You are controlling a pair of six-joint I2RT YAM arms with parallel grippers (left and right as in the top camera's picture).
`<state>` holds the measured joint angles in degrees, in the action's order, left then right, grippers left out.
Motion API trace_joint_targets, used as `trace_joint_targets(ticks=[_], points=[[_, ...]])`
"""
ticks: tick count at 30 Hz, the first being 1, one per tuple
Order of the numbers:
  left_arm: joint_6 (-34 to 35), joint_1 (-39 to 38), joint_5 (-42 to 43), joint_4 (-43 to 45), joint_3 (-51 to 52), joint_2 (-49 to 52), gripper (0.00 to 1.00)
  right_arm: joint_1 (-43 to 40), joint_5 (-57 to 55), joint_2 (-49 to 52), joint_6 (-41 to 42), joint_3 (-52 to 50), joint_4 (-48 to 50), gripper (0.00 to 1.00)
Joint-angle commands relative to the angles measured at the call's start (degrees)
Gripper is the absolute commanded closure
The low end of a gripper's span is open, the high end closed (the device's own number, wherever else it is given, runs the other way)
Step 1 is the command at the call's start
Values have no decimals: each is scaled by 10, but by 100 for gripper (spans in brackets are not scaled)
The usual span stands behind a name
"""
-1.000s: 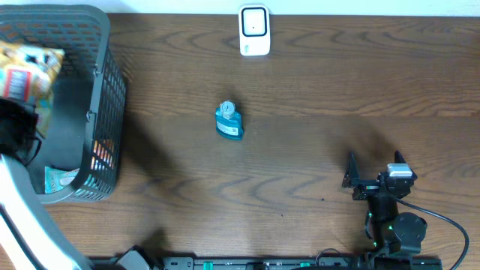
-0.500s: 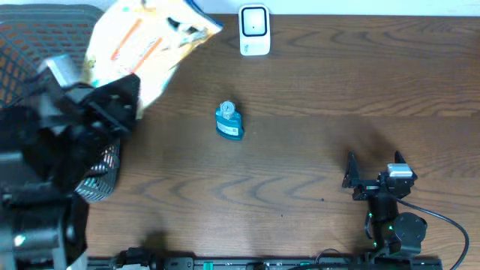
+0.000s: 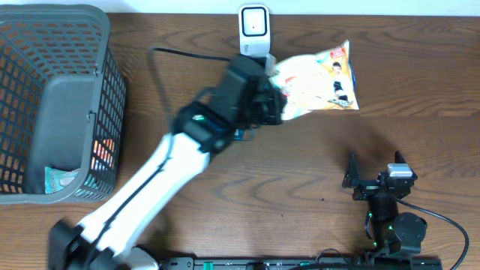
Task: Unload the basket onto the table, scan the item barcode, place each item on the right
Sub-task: 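Move the wet-wipe pack past the scanner and drop it on the table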
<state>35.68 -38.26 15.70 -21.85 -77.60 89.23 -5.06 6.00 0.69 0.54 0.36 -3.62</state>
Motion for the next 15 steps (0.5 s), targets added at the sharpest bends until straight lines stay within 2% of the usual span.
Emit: trace_joint_targets(ticks=[1, 4, 8, 11, 13, 15], points=[[140, -43, -99, 28, -5, 54, 93, 2, 0, -3, -8, 0, -2, 1], [229, -77, -177, 25, -5, 94, 93, 2, 0, -3, -8, 0, -2, 1], [391, -108, -268, -6, -5, 146, 93, 2, 0, -3, -8, 0, -2, 1], [501, -113, -297, -39, -5, 181, 93, 2, 0, -3, -8, 0, -2, 1], [538, -111, -297, -49, -5, 205, 93, 2, 0, -3, -8, 0, -2, 1], [545, -111, -285, -51, -5, 226, 93, 2, 0, -3, -9, 0, -2, 1]])
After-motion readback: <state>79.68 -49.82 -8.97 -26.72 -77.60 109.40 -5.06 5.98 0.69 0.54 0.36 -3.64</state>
